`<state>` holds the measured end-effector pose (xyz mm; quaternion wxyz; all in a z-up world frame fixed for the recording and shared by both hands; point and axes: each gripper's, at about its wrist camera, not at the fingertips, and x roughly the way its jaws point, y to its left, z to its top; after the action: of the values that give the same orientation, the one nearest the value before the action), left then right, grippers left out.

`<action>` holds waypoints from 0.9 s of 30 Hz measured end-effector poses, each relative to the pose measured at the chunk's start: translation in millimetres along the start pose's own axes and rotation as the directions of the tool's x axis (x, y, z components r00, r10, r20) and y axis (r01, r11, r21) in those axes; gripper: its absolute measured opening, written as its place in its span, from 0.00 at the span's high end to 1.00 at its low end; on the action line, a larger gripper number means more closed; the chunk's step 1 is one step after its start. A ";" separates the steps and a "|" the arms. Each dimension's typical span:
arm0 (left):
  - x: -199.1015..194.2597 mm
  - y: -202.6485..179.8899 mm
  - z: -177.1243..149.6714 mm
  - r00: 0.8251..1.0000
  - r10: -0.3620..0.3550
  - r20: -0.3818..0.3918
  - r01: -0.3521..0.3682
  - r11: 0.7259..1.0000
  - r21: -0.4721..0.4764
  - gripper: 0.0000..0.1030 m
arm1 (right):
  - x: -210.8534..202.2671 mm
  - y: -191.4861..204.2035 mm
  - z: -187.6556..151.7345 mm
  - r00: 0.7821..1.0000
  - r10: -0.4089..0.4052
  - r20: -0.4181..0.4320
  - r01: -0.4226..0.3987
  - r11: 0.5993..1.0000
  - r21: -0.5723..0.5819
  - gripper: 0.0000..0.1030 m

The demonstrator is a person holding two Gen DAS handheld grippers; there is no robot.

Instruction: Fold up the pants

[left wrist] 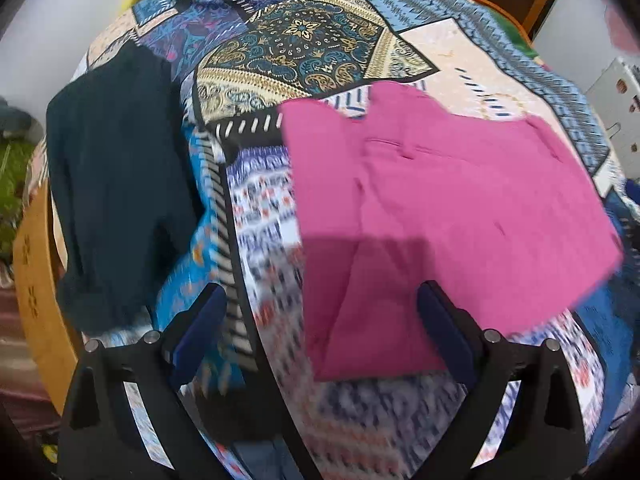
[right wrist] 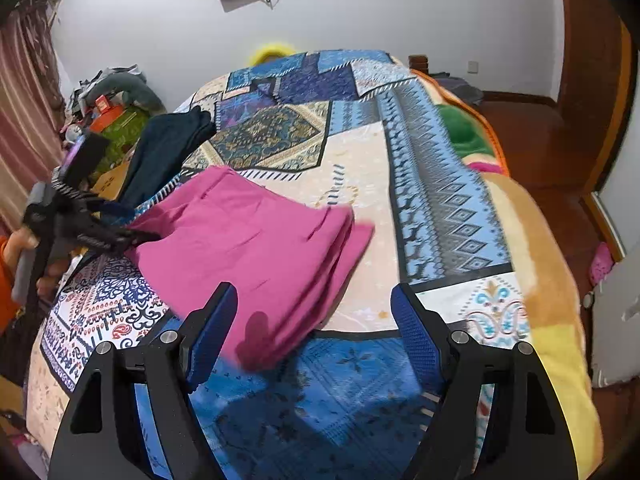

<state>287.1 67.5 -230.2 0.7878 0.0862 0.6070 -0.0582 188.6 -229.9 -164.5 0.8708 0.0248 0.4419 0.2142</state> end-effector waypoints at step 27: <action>-28.2 5.6 -41.0 0.986 -0.070 0.154 0.088 0.990 -0.114 0.75 | 54.5 3.5 -3.8 0.982 0.045 -0.184 -0.060 0.995 -0.080 0.78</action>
<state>242.1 81.1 -212.8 0.8320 0.0098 0.5515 -0.0591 212.6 -205.8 -207.3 0.8210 -0.0206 0.5094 0.2572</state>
